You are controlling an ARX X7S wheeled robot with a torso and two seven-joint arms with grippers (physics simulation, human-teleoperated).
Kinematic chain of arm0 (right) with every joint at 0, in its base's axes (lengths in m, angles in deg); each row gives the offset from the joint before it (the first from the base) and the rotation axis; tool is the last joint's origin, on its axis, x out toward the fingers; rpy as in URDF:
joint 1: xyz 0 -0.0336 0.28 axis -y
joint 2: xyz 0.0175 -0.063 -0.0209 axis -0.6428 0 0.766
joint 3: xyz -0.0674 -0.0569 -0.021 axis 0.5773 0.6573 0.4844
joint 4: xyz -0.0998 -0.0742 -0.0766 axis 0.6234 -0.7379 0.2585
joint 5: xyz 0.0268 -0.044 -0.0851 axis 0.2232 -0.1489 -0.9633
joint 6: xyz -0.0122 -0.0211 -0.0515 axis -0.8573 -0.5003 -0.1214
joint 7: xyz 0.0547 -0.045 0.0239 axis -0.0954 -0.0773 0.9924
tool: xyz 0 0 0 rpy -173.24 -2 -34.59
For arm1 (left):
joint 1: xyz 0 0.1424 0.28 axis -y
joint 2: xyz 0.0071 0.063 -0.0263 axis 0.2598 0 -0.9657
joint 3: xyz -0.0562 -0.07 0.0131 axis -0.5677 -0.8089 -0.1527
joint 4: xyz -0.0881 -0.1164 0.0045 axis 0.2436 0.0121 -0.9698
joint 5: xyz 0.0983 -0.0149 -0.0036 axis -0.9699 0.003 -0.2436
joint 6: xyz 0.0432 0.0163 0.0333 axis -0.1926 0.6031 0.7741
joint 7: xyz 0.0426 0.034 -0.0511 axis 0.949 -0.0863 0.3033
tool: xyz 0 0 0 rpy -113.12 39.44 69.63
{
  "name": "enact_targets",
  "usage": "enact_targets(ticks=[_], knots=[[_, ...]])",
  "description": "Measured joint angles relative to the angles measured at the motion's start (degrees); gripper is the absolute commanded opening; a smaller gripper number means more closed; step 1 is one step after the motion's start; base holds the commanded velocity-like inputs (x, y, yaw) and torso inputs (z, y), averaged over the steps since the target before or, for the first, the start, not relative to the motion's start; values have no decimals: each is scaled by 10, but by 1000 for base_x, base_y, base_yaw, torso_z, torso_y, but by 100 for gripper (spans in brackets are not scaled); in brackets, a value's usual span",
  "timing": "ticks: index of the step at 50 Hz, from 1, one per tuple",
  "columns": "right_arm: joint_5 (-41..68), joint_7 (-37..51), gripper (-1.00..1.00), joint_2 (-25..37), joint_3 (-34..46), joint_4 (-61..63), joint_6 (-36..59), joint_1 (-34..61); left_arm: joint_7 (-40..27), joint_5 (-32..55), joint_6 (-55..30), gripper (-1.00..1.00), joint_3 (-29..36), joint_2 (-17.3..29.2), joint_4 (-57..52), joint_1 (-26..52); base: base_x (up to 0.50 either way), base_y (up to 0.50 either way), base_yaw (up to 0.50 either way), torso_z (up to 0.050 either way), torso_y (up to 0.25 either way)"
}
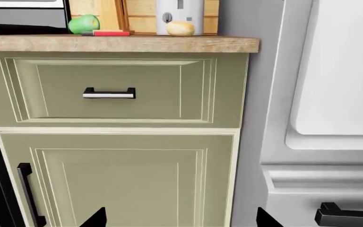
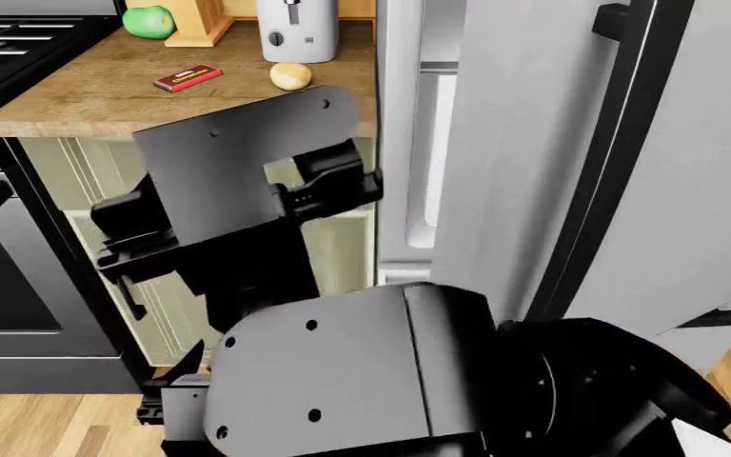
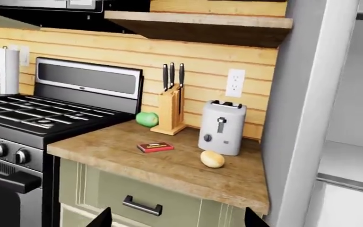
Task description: Open the fridge door
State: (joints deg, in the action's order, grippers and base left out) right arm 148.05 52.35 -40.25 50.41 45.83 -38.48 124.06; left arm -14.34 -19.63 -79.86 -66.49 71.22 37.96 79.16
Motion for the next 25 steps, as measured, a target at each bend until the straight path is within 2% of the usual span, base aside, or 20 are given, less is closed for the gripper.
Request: enact_targets(ticks=[14, 25], knots=[[5, 29, 100, -3, 66, -69, -36, 44, -1, 2, 3, 100, 1, 1, 0, 0, 0, 0, 0, 0, 0], [-6, 9, 100, 2, 99, -144, -54, 65, -3, 5, 3, 100, 2, 2, -3, -1, 0, 0, 0, 0, 0]])
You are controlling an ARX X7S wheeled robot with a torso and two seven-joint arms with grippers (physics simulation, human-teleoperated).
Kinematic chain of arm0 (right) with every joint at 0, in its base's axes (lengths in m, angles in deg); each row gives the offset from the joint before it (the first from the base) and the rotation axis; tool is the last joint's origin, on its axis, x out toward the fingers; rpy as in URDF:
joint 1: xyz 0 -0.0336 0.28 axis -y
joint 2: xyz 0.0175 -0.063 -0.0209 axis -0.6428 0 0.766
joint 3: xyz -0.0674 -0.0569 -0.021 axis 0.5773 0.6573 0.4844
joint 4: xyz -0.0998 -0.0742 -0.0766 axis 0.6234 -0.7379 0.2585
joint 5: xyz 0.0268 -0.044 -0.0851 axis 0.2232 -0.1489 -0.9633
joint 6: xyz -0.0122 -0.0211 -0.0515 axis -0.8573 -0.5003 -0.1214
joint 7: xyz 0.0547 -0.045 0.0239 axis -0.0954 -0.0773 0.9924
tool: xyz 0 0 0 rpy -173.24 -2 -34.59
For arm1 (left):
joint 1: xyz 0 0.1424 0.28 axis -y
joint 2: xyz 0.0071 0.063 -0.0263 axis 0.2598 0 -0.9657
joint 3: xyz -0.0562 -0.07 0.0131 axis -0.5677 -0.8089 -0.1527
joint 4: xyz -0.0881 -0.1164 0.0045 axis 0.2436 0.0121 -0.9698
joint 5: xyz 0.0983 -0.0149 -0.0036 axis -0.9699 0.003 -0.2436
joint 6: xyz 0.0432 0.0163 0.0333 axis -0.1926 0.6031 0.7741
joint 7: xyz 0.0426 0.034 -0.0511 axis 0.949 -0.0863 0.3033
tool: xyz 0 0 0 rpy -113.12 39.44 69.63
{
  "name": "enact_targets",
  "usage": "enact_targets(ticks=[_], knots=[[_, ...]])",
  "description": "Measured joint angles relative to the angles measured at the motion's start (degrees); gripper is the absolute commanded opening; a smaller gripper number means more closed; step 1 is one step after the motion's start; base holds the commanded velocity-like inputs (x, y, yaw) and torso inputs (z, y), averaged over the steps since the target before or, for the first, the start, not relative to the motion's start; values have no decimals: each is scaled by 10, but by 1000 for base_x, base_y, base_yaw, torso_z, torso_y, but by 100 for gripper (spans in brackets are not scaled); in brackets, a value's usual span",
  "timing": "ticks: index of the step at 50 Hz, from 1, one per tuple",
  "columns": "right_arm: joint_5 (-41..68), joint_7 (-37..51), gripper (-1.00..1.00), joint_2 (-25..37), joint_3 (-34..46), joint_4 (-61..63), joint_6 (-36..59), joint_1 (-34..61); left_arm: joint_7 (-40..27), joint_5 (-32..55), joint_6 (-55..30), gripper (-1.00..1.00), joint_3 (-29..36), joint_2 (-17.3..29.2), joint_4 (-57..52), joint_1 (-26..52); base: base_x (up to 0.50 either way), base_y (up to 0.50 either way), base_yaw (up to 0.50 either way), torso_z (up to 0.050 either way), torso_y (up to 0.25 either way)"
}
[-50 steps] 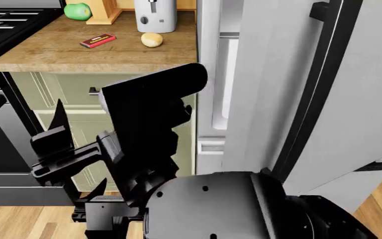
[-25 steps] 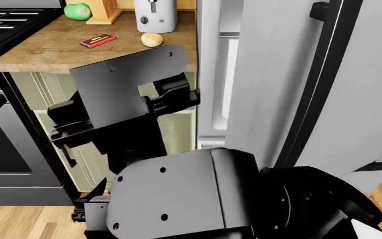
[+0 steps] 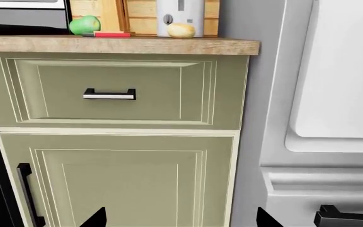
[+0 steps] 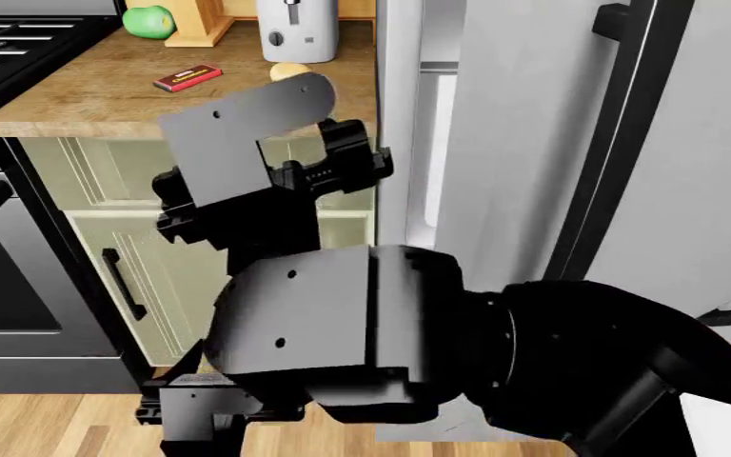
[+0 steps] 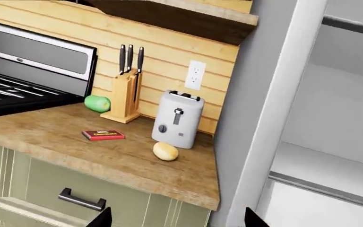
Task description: Open the fridge door
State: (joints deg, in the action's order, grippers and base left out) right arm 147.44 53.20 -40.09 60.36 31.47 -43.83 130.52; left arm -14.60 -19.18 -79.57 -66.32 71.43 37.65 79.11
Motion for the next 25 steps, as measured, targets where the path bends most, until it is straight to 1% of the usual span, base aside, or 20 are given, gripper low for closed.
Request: enact_targets(ticks=[16, 25], knots=[[-12, -42, 100, -3, 35, -102, -9, 21, -1, 3, 2, 100, 1, 1, 0, 0, 0, 0, 0, 0, 0], [7, -47, 100, -7, 73, -149, -31, 35, -2, 5, 1, 100, 2, 2, -2, 0, 0, 0, 0, 0, 0]])
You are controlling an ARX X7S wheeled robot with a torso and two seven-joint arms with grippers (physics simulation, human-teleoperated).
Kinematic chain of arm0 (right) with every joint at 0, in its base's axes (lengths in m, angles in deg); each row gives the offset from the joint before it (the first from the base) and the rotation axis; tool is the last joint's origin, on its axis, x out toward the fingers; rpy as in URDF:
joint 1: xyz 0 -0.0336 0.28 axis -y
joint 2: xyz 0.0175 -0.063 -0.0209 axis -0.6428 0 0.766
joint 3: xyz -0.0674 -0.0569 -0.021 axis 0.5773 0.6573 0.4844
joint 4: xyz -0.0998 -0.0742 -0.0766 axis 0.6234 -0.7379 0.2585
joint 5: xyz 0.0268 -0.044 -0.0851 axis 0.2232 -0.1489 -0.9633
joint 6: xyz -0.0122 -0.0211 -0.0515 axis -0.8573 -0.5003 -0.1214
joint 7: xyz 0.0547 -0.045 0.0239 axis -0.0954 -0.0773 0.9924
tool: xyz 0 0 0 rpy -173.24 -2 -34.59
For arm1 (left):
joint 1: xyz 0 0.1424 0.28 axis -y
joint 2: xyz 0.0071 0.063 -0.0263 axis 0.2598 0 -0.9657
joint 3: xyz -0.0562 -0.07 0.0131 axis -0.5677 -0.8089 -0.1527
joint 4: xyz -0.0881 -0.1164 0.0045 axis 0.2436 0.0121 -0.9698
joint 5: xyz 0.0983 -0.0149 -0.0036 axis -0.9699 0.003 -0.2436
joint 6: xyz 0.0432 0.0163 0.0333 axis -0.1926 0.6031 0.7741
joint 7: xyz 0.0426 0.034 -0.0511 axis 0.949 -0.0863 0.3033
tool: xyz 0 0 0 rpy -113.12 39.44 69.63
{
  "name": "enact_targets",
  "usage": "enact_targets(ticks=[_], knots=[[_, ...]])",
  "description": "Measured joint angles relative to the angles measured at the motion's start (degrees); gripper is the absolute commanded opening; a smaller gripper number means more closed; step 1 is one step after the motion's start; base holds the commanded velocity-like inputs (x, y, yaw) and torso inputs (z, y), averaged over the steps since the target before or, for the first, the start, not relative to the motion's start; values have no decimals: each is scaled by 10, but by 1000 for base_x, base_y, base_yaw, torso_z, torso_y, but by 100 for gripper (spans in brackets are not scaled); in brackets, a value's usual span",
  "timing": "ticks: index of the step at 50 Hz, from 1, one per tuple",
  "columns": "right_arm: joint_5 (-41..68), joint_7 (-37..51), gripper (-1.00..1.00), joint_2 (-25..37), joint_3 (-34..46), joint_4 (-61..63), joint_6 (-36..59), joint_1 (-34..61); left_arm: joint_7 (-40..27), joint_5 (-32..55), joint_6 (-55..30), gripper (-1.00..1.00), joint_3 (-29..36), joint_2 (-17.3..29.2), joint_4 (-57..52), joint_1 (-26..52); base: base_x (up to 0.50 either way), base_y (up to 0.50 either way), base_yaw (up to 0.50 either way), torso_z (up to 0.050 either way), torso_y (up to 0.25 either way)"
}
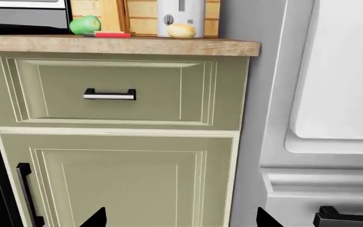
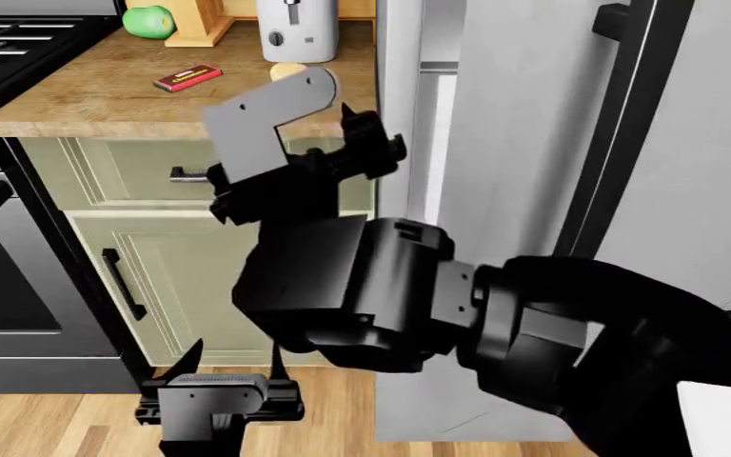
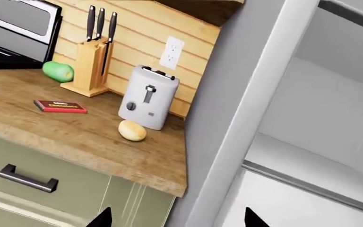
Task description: Open the fridge door
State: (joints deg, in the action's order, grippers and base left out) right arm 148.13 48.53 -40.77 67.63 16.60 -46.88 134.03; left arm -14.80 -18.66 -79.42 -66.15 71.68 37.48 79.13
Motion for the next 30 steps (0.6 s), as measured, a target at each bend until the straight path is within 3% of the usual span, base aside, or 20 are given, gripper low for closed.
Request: enact_targets(ticks=[30], knots=[[65, 35, 100, 7, 42, -107, -46, -6, -4, 4, 0, 100, 2, 3, -5, -1, 0, 0, 0, 0, 0]])
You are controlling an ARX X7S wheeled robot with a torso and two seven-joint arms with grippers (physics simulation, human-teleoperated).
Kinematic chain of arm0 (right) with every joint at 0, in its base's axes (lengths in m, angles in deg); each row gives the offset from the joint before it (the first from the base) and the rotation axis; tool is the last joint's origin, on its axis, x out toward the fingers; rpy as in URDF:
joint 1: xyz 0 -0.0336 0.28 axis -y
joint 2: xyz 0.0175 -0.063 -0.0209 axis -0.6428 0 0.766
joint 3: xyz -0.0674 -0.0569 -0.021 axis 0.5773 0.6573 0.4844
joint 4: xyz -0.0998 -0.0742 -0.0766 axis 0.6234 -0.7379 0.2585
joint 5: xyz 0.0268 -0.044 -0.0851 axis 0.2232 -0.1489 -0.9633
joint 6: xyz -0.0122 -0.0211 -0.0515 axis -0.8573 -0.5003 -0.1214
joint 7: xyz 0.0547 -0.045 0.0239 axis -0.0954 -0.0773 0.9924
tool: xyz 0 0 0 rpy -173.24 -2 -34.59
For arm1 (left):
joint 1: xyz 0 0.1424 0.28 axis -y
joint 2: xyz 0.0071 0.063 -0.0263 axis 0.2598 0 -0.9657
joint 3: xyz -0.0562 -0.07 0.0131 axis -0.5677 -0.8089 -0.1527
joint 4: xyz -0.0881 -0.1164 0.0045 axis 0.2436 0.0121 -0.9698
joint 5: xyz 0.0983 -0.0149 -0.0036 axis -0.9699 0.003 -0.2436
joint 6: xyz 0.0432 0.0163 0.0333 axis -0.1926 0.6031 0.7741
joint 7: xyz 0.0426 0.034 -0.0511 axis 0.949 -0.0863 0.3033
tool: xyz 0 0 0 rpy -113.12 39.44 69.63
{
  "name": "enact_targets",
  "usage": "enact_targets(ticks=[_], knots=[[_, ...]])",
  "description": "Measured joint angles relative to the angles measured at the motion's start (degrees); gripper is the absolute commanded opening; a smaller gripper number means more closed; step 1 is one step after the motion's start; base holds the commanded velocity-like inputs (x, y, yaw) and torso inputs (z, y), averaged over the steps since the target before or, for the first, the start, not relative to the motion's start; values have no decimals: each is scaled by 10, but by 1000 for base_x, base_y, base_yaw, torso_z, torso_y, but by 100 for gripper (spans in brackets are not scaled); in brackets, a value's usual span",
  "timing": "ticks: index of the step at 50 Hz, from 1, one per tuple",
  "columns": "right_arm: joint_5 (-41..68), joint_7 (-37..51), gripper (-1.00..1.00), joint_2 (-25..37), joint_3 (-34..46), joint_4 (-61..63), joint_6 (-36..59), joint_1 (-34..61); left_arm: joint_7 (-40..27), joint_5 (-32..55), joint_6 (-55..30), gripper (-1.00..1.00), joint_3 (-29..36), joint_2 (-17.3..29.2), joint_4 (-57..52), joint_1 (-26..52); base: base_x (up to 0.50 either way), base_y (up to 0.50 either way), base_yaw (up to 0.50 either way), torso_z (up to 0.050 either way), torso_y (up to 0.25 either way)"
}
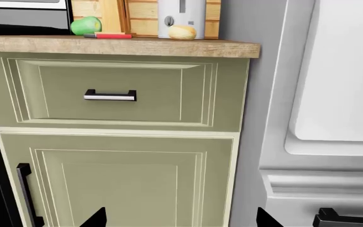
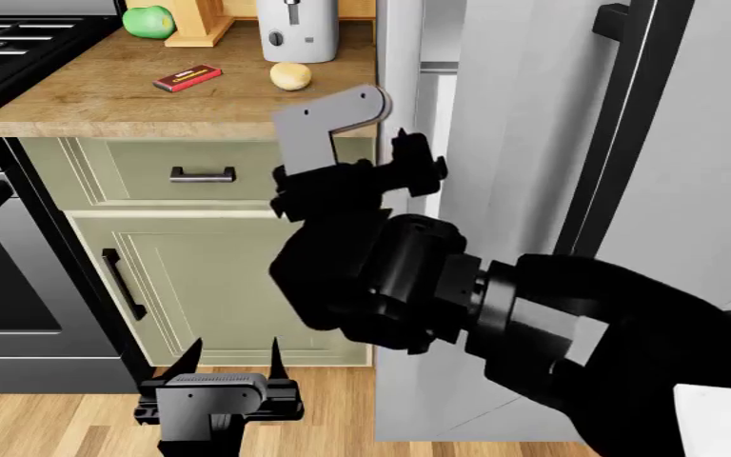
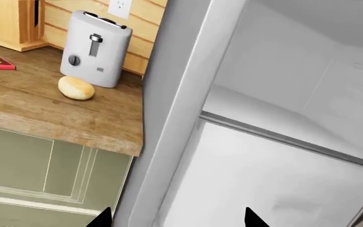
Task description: Open the fridge door
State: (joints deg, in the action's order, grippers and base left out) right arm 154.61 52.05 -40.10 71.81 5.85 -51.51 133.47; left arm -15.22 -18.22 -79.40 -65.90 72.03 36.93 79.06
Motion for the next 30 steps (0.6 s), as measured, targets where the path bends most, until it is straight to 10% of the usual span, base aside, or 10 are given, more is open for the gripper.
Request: enact_targets(ticks=[30], knots=[[18, 80, 100, 22, -59, -12, -55, -57, -1, 3, 4, 100, 3, 2, 2, 1, 0, 0, 0, 0, 0]])
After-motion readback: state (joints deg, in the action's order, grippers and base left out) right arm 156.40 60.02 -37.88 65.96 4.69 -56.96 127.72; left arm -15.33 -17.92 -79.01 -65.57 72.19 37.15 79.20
